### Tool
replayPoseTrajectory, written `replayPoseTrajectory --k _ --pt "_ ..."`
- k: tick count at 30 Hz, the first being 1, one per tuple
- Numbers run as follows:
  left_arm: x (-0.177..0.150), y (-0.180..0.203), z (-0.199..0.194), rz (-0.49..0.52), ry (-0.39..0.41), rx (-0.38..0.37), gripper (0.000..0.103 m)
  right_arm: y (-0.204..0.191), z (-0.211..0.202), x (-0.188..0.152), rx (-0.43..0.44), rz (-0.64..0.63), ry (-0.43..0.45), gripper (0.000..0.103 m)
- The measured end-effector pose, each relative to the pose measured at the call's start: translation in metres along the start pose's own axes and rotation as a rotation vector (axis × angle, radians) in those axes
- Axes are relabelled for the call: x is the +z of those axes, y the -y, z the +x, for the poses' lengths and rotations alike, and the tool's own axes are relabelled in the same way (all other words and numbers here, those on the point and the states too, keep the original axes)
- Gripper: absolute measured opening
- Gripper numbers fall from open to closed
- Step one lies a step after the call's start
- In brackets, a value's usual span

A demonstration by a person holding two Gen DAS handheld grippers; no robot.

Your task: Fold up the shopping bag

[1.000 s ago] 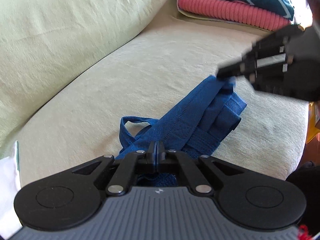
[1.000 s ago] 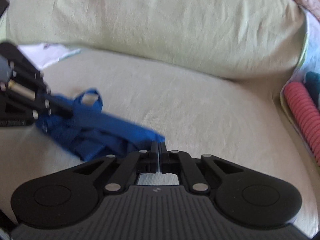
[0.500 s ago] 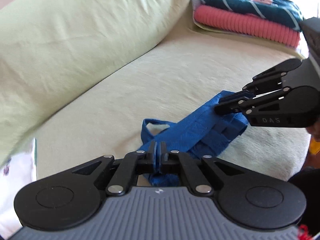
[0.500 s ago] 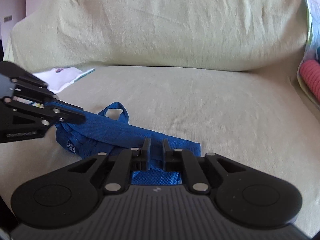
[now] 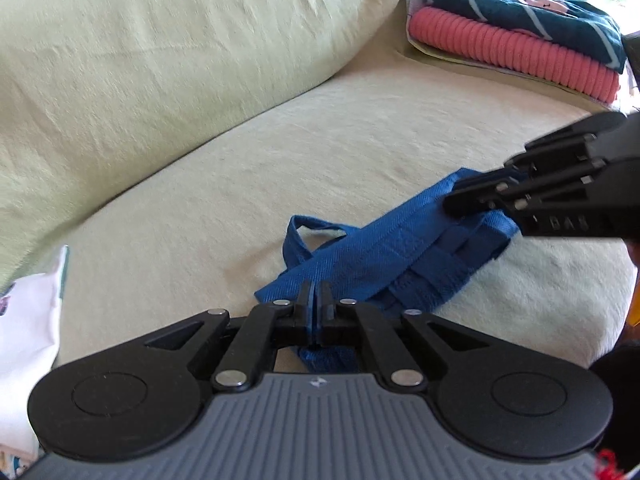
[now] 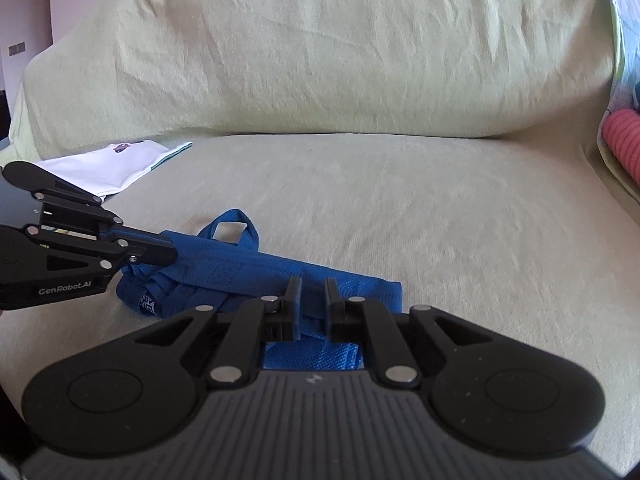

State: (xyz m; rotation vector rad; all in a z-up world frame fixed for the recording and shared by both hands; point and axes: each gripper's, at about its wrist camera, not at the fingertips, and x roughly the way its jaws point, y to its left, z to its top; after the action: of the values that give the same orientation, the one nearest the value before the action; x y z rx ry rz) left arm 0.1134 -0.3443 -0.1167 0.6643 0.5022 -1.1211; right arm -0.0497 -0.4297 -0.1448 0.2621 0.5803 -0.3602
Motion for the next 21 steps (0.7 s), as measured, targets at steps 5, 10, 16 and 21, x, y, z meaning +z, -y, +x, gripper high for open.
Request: replayPoseTrajectory --k 5,10,16,21 --pt "0.008 0.003 -0.003 0.040 -0.038 0.010 0.000 0.000 0.000 0.001 0.000 -0.003 -0.005 0.009" --pt "0.033 0.016 -0.021 0.147 -0.009 -0.016 0.000 0.001 -0.001 0.001 -0.001 0.010 -0.006 0.009" --pt "0.026 0.020 0.005 0.170 -0.063 -0.045 0.000 -0.001 -0.003 -0.001 -0.005 0.016 0.002 0.009" --pt "0.018 0.019 0.006 0.165 -0.028 -0.050 0.000 0.000 -0.002 -0.003 0.002 0.013 0.008 0.009"
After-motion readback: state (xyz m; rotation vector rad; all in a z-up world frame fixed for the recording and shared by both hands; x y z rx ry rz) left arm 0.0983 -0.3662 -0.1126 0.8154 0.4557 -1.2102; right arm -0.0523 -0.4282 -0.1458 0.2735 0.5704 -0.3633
